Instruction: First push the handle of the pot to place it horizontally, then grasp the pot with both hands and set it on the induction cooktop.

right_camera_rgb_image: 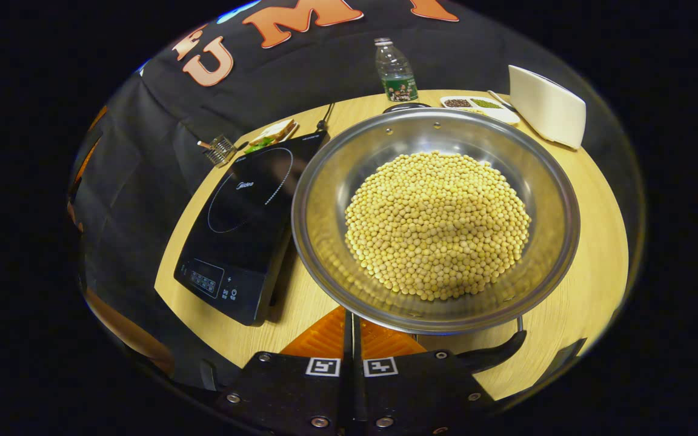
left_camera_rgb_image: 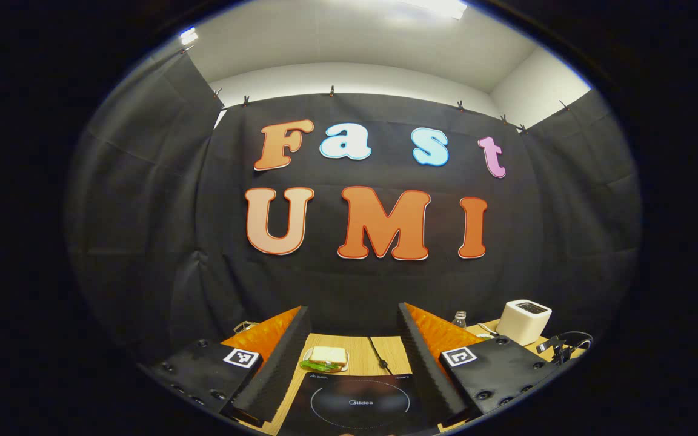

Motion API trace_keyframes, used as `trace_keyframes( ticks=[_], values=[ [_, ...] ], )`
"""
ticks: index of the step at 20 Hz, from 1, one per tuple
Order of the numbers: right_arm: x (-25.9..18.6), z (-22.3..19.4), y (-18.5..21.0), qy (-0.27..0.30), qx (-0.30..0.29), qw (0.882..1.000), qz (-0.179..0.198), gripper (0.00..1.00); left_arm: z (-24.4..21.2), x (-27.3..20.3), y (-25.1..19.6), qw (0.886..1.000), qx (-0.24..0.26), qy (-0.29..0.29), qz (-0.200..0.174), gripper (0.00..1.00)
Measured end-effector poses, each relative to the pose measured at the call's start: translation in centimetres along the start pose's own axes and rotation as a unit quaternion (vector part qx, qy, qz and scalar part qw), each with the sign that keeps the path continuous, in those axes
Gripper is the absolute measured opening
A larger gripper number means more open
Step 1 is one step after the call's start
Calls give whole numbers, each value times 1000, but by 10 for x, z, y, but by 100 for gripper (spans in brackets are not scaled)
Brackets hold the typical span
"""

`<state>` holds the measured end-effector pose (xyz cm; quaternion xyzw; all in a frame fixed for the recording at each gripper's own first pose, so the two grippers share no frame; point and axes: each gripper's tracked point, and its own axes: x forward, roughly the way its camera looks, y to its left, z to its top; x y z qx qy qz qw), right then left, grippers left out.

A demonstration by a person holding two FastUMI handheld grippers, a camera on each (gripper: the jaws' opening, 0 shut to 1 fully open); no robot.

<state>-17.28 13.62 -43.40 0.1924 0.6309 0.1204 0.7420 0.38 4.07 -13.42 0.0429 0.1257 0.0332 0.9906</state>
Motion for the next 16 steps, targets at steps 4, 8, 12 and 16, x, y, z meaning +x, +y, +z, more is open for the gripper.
trace_keyframes(
  ticks=[4,8,12,16],
  values=[
    [-4,1,-22,1,2,1000,-21,0,-7,5,-1,1000,2,10,0,94],
    [-8,1,-42,10,3,999,-39,0,-9,9,-5,1000,8,11,-3,96],
    [-12,2,-61,18,7,998,-58,0,-13,14,-11,1000,9,15,-9,94],
    [-17,5,-84,20,17,996,-79,0,-13,19,-13,1000,11,14,-14,95]
  ],
)
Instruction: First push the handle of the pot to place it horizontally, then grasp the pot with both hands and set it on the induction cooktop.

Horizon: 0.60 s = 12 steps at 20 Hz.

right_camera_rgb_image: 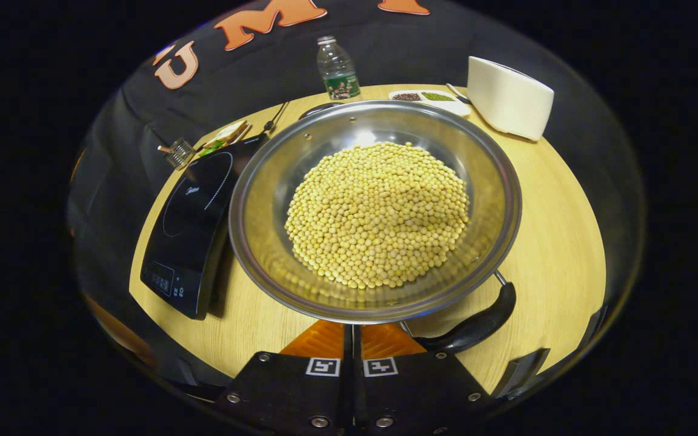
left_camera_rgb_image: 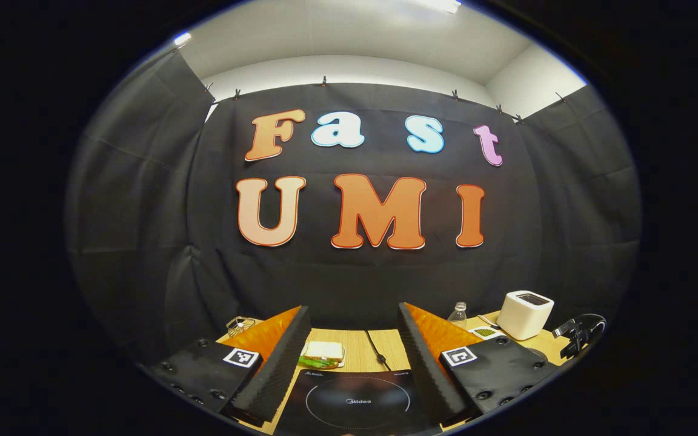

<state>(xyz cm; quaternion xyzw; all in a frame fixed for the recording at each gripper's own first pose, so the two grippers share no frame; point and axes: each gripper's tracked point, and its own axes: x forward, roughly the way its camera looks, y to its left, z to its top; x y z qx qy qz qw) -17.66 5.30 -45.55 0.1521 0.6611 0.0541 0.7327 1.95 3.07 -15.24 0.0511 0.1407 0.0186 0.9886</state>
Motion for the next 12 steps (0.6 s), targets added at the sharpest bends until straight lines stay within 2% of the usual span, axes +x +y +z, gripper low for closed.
trace_keyframes(
  ticks=[7,10,12],
  values=[
    [-1,13,-38,5,19,999,-27,0,-13,14,5,1000,-1,15,5,95],
    [-7,22,-62,1,26,998,-52,0,-16,18,10,1000,1,20,10,93],
    [-8,25,-73,3,22,998,-65,0,-18,19,12,1000,0,22,11,95]
  ],
)
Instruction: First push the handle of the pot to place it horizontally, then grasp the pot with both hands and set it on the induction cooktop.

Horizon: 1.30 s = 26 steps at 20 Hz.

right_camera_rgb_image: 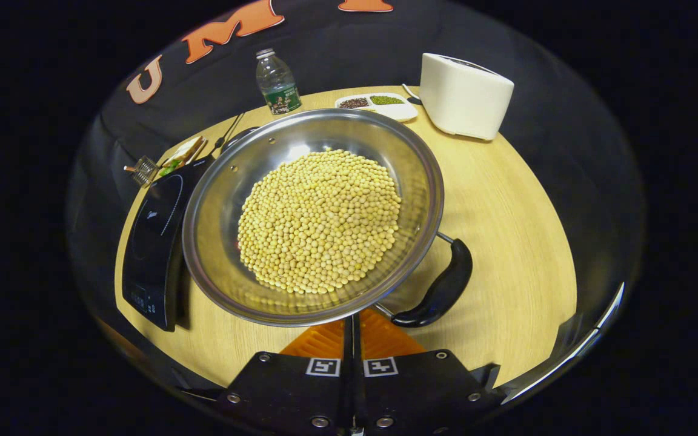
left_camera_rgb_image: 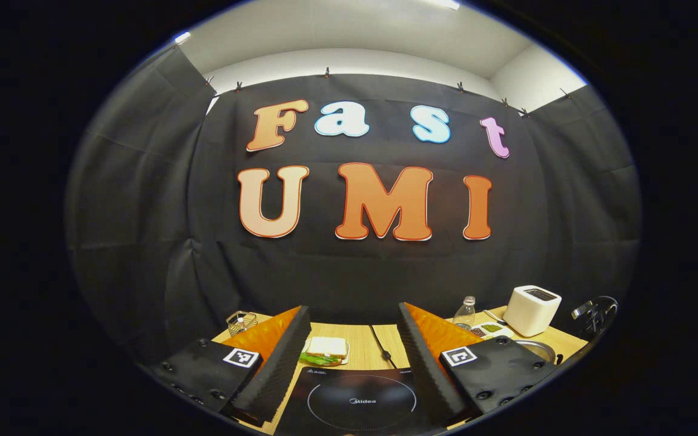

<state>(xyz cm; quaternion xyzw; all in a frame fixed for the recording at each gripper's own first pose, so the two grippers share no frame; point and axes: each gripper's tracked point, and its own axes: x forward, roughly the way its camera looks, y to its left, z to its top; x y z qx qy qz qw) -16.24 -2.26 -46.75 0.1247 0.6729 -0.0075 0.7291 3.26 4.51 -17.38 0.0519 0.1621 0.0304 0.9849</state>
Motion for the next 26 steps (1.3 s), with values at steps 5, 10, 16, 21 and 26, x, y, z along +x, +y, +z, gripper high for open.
trace_keyframes(
  ticks=[5,10,16,21,26],
  values=[
    [11,11,-35,5,19,999,-40,0,-10,6,2,1000,-7,13,-2,94],
    [12,20,-50,2,45,998,-49,0,-13,5,6,1000,-8,17,0,95],
    [20,41,-66,-4,75,995,-70,0,-17,5,10,1000,-16,21,1,96],
    [21,56,-75,-9,93,993,-75,0,-23,6,9,999,-23,32,-2,96],
    [29,70,-84,-16,115,991,-66,0,-27,6,-5,998,-37,36,-21,96]
  ],
)
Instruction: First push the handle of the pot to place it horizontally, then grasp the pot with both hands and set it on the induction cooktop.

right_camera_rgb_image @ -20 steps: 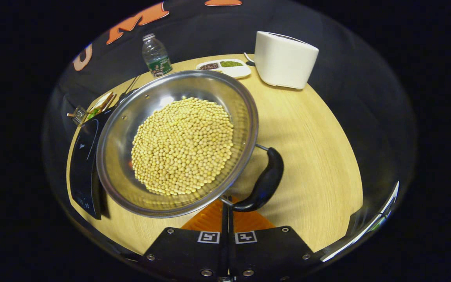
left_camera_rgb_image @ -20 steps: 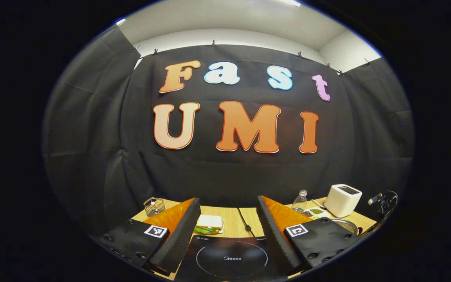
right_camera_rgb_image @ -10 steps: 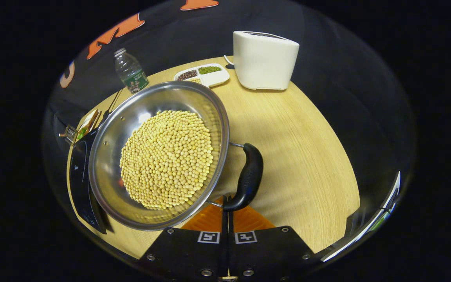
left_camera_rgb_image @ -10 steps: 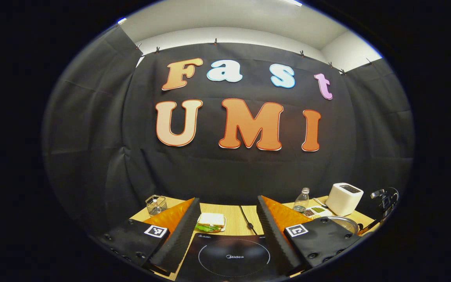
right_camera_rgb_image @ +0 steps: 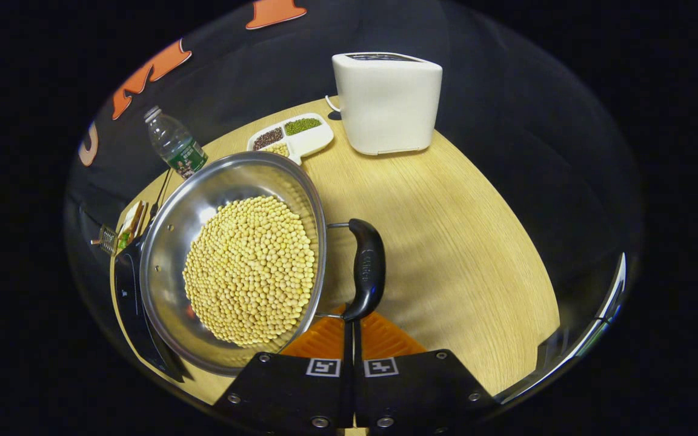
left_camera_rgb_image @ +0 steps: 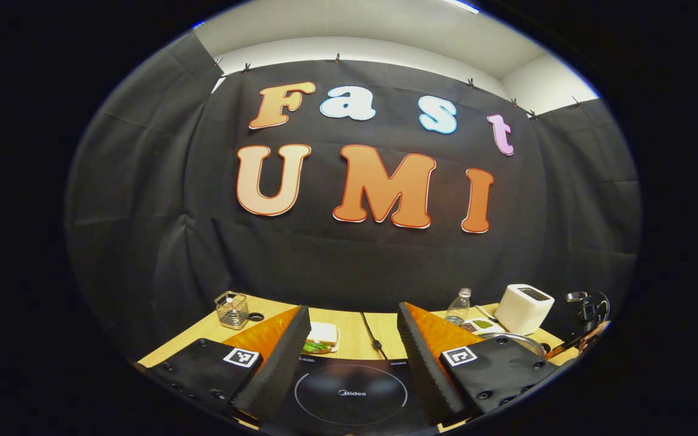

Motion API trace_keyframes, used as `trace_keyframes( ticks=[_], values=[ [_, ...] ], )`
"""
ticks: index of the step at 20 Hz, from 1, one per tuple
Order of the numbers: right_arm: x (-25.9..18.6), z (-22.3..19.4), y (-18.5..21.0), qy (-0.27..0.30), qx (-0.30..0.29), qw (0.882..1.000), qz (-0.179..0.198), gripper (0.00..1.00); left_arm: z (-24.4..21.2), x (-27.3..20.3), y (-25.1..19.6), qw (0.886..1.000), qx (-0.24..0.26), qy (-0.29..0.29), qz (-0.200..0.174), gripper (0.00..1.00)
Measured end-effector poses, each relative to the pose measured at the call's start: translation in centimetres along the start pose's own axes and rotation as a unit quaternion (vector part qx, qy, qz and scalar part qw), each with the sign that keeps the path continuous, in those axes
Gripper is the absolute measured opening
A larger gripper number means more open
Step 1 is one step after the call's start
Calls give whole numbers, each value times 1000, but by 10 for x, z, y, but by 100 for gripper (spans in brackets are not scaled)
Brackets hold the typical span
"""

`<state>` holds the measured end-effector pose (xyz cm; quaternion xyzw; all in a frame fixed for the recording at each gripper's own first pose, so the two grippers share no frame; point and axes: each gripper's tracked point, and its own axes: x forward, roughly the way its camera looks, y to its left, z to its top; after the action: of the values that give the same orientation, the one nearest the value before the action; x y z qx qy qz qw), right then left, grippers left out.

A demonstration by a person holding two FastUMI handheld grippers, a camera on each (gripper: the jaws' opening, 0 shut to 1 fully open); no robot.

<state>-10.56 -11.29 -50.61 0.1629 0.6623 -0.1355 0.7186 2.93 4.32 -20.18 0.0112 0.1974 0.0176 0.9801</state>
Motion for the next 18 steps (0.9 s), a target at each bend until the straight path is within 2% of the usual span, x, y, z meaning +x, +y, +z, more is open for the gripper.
trace_keyframes(
  ticks=[8,14,18],
  values=[
    [14,38,-9,-19,-2,999,-26,0,-12,0,-13,1000,6,17,-8,94],
    [25,56,-8,-34,9,999,-18,0,-28,5,-34,999,6,38,-22,94],
    [30,68,-5,-43,11,999,4,0,-42,10,-60,997,13,60,-39,94]
  ],
)
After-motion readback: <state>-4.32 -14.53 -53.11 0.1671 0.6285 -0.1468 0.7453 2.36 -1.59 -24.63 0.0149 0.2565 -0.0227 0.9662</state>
